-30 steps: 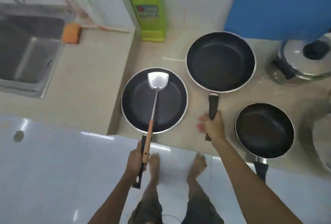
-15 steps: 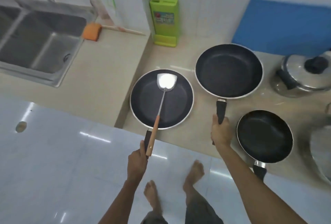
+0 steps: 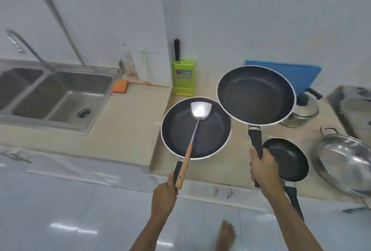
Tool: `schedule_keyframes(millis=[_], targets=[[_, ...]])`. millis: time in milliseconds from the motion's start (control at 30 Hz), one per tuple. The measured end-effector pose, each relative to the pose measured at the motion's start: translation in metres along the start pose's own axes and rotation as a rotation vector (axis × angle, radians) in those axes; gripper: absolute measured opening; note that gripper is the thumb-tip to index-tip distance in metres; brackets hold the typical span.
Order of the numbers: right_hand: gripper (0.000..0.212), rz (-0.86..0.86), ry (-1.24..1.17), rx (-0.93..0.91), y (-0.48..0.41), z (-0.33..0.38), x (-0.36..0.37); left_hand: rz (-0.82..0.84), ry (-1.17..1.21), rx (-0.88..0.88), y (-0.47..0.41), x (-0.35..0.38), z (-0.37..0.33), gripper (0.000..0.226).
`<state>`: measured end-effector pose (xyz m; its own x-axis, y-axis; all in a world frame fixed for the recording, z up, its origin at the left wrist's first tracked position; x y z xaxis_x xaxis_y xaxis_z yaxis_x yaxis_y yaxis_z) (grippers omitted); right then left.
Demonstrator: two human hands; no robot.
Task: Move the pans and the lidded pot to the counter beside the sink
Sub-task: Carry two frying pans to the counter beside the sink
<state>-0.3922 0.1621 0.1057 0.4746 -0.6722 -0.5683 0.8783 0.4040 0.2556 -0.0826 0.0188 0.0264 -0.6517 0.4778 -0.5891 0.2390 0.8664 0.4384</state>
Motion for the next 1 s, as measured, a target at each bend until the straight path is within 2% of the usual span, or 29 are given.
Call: schedule_keyframes(millis=[200,400,700,1000], targets=[[0.034,0.016,-0.076,-0.118,0.070,0.049,0.023,-0.125,0.056,0.012,0.013,-0.095,0.036,0.078],[0.033,0.196,-0.061,-0.198,0.119,0.095,0.103,-0.313,0.094,-0.094,0.023,-0.210,0.102,0.079],[0.041,0.490,0.062,-0.351,0.193,0.189,0.303,-0.638,0.258,-0.301,0.022,-0.372,0.212,0.073],[0.039,0.743,0.045,-0.343,0.264,0.300,0.533,-0.835,0.387,-0.533,-0.025,-0.537,0.316,0.074]])
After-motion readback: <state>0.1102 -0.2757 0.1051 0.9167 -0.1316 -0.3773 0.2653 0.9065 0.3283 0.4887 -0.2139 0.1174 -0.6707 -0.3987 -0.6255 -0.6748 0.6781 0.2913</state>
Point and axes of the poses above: each hand's wrist, its own y-axis away from the middle knuckle, its own x-axis out of the palm, z = x × y, the point moved 6 cm from there along -y, towards the middle knuckle, and after that the axes turned 2 degrees about x, right-handed, at the moved point
